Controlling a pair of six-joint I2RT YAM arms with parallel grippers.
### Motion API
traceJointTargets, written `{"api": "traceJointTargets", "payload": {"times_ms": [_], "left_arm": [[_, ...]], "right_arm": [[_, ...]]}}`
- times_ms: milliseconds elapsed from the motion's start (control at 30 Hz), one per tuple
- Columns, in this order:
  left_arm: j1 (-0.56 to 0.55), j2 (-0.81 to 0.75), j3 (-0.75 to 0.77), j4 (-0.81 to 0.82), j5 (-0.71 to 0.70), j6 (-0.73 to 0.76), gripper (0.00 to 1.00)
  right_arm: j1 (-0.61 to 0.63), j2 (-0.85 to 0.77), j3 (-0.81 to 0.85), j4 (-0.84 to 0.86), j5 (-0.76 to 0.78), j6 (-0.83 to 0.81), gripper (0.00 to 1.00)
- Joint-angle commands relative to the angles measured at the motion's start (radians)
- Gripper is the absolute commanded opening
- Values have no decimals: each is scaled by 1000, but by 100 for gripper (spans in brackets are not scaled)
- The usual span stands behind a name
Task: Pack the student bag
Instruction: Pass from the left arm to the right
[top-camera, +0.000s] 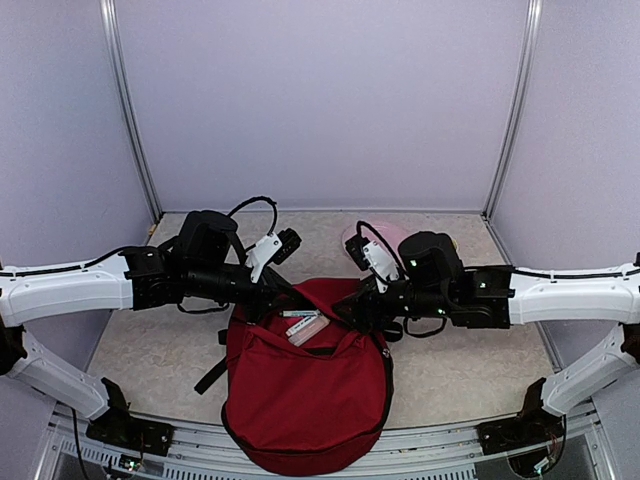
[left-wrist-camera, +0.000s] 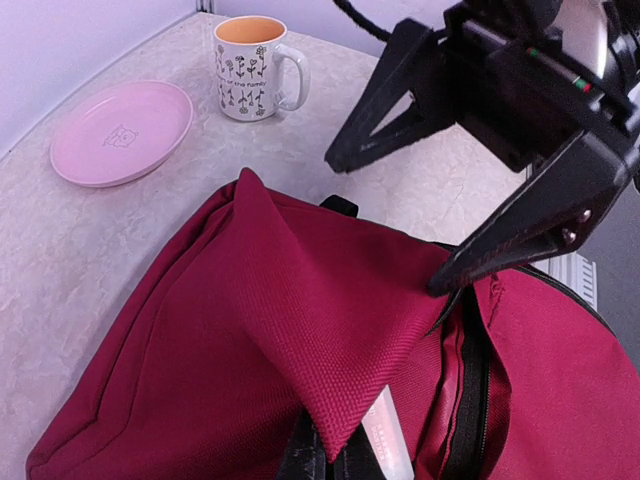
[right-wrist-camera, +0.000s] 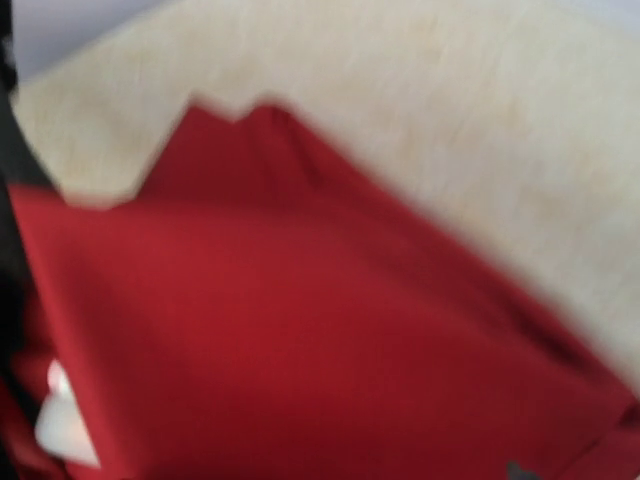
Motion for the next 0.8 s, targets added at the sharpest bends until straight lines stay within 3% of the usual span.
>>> {"api": "traceJointTargets", "payload": {"times_ms": [0, 200, 500, 667, 767], "left_arm": [[2, -21, 23, 40, 20, -2, 0], [2, -25, 22, 40, 20, 0, 0], [2, -23, 23, 38, 20, 0, 0], [2, -19, 21, 39, 19, -1, 0], [2, -16, 22, 38, 22, -1, 0]], "right_arm": [[1, 43, -6, -33, -56, 58, 83], [-14, 73, 16, -80, -54, 51, 65], [-18, -40, -48, 59, -355, -47, 74], [-18, 3, -40, -23, -225, -43, 74], [-17, 35, -24, -40, -194, -43, 65]]}}
